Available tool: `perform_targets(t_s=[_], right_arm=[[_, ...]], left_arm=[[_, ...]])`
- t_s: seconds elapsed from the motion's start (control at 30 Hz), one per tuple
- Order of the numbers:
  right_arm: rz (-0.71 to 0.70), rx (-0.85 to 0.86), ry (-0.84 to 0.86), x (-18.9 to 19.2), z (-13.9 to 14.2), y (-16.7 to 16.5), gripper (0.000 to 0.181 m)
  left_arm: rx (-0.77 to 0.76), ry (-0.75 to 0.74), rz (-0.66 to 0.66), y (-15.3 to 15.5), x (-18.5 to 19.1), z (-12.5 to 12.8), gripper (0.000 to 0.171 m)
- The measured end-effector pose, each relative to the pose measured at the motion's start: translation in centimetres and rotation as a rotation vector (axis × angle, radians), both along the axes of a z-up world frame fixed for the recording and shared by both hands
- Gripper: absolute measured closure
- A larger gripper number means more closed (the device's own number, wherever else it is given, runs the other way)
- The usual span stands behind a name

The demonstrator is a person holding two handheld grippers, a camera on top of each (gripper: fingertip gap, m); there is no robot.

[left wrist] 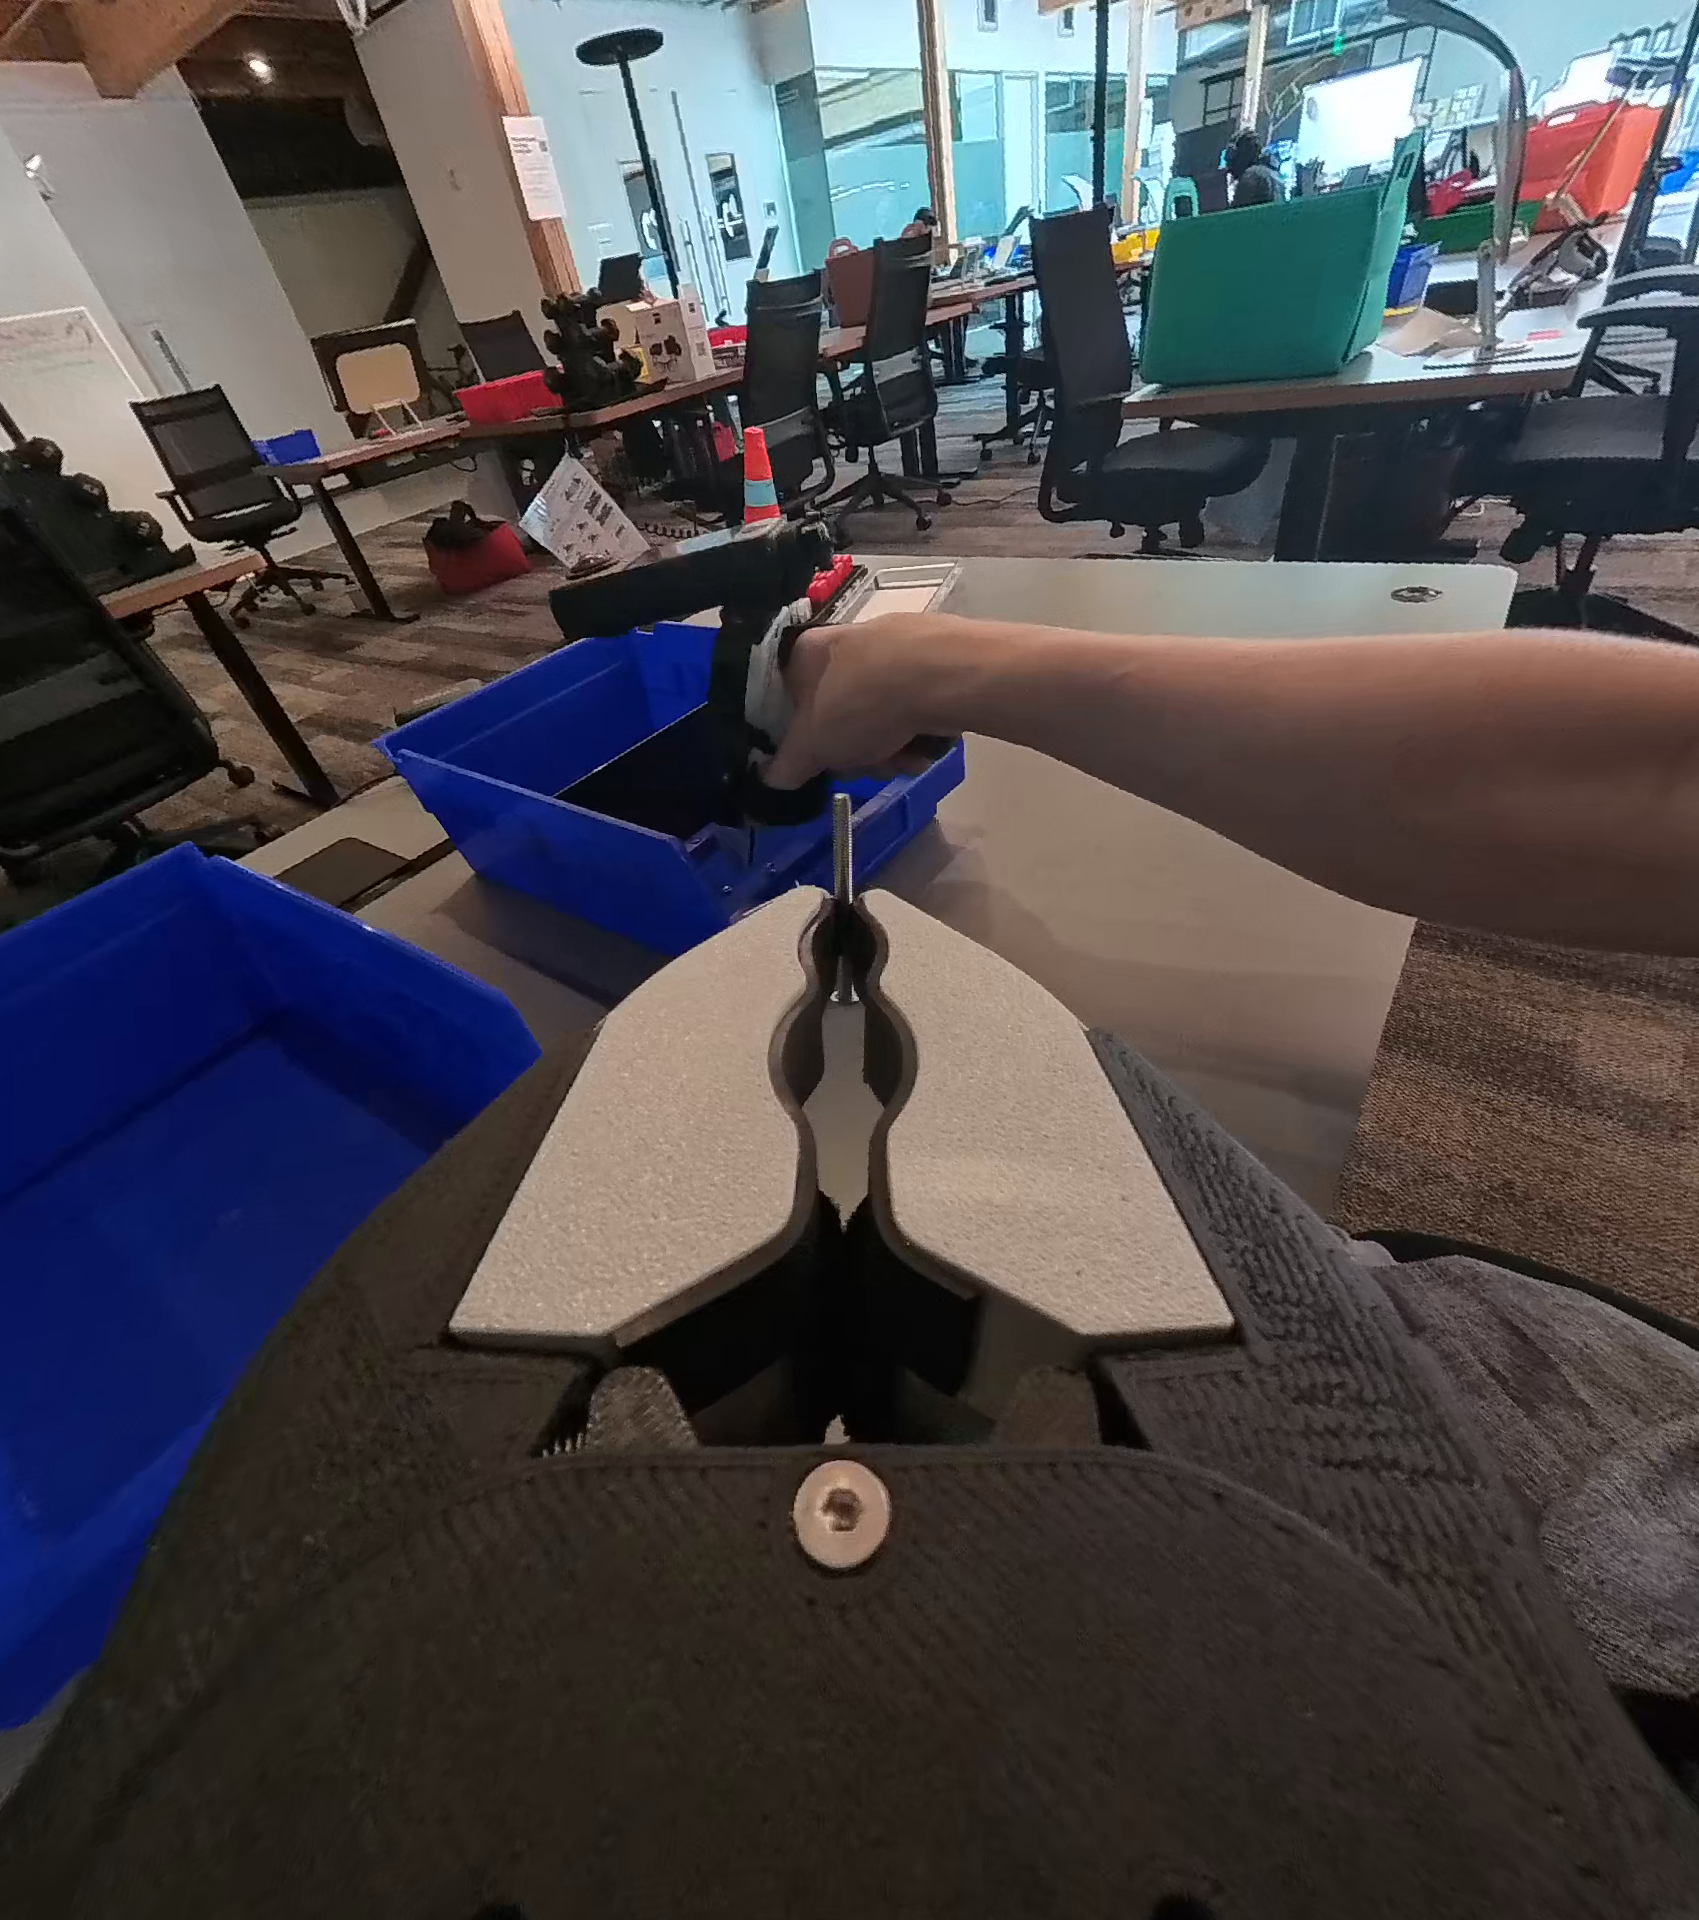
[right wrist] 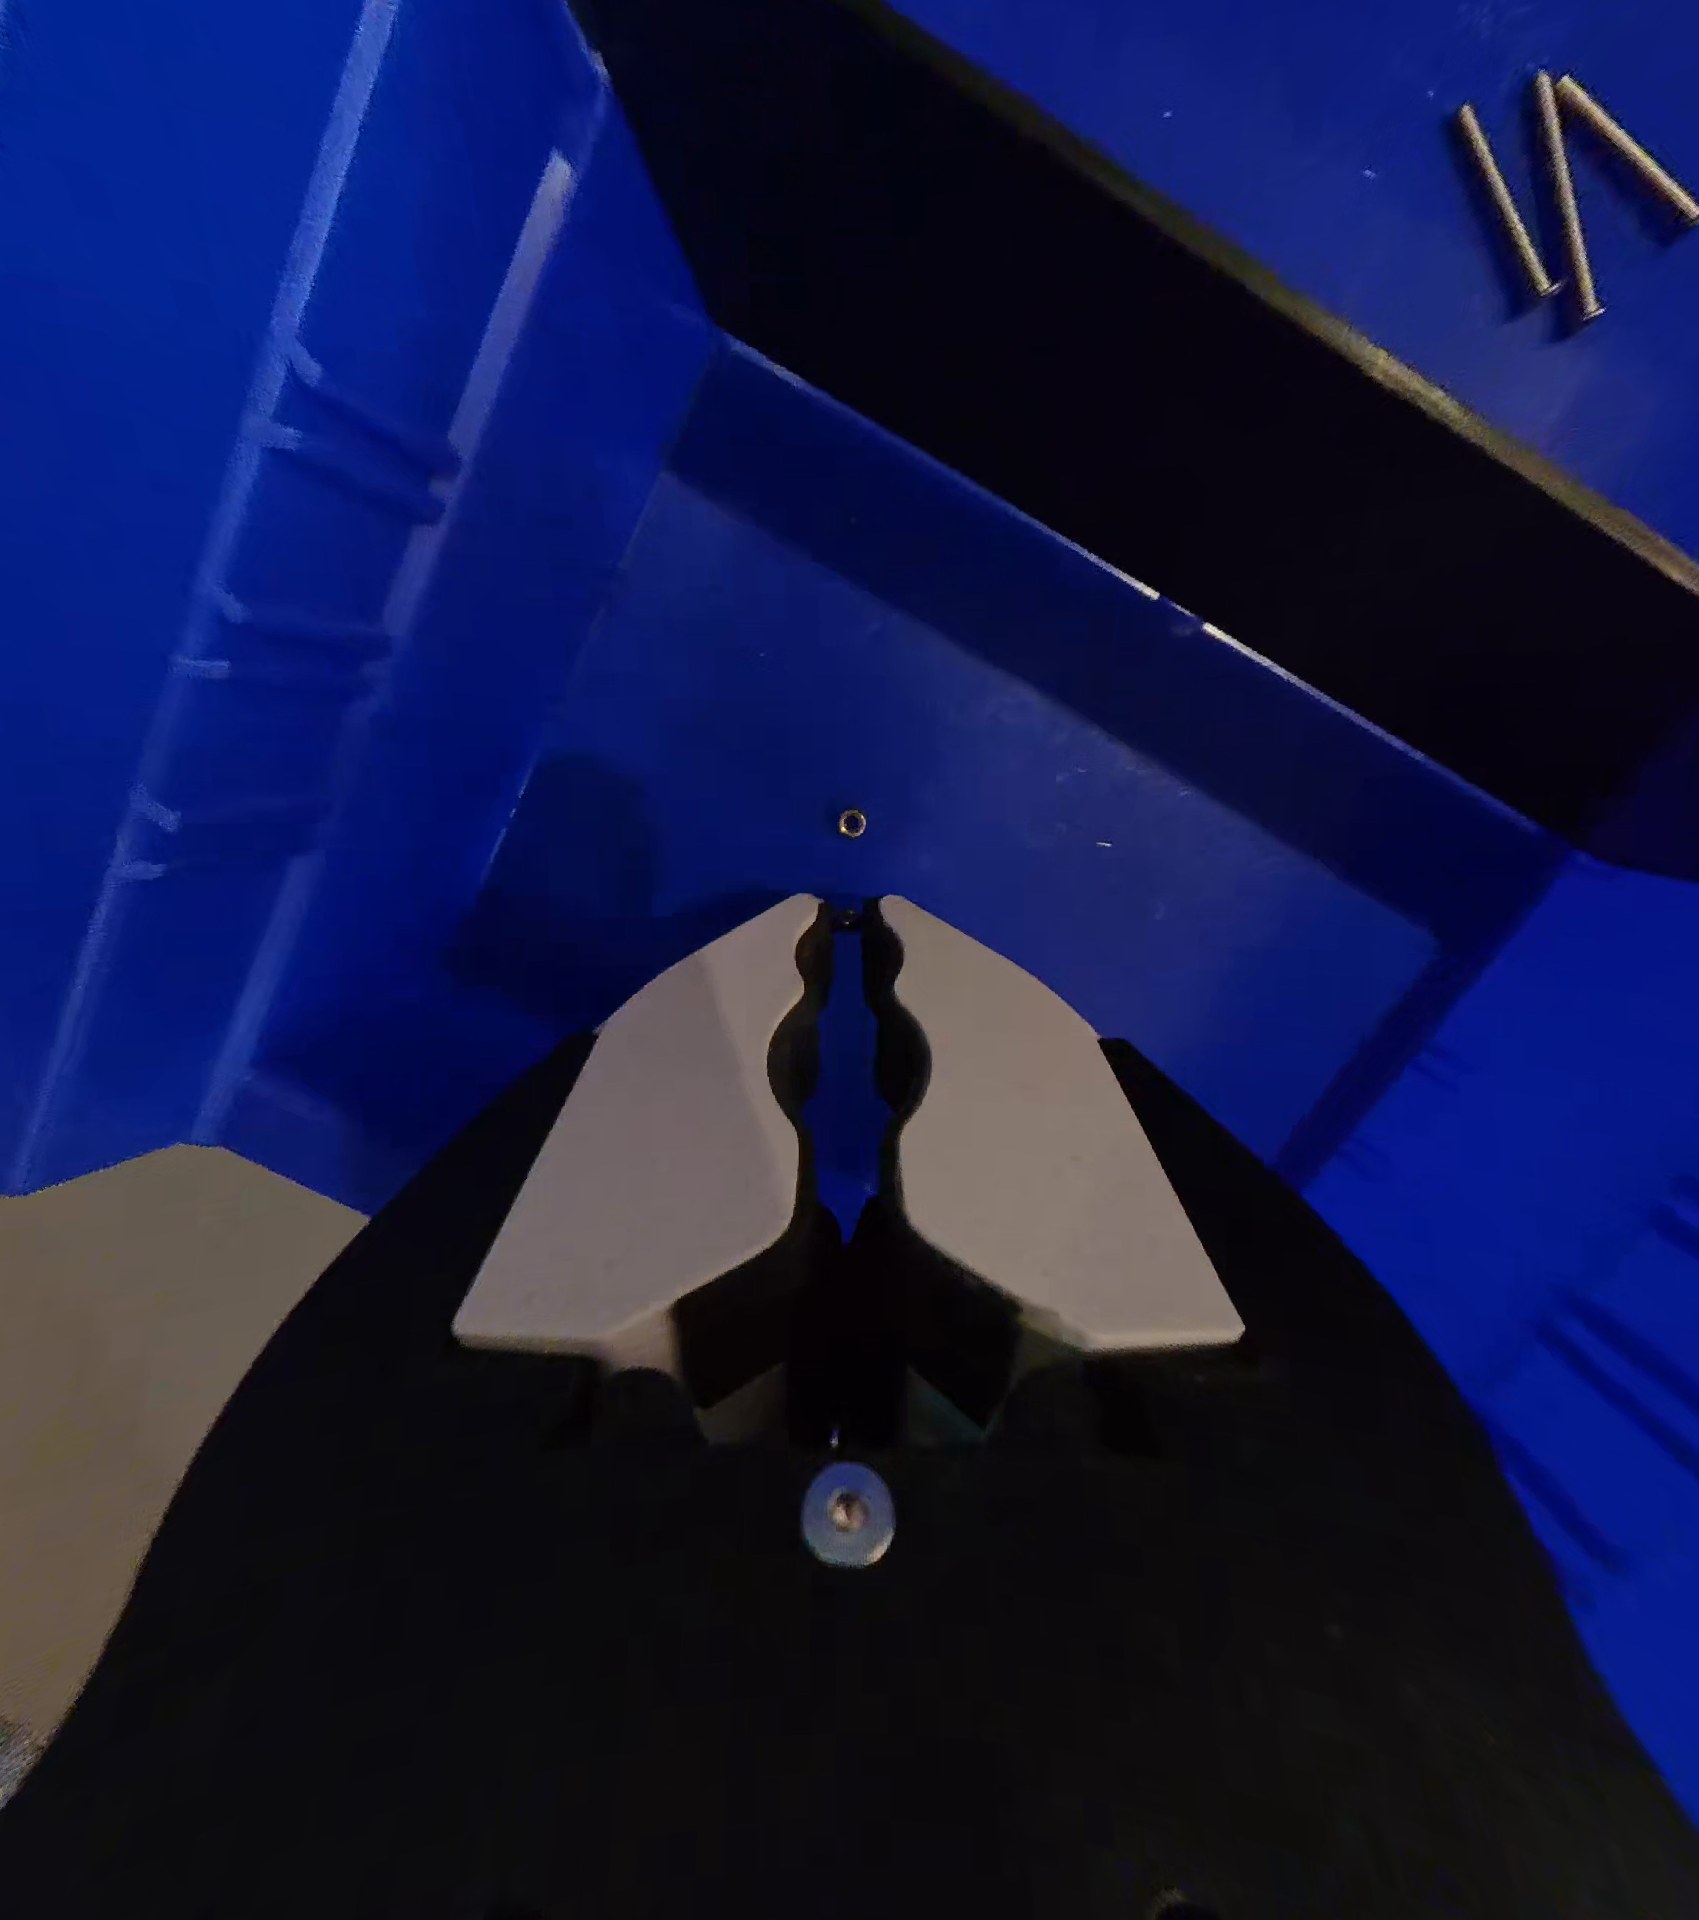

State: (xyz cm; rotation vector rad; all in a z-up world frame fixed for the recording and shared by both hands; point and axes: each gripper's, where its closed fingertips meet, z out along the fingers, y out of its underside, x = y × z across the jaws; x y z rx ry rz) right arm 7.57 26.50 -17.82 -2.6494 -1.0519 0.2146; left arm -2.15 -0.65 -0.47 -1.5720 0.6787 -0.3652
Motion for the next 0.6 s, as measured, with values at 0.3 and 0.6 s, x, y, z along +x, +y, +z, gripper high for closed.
perform_targets(t_s=[0.3, 0.6], right_arm=[[0.001, -0.056, 0.035, -0.2, 0.2, -0.5, 0.165], [-0.03, -0.096, 0.068, -0.3, 0.5, -0.8, 0.154]], left_arm=[[0.018, 0.005, -0.02, 0.3, 0.7, 0.6, 0.17], [0.021, 0.003, -0.032, 0.8, 1.0, 0.7, 0.17]])
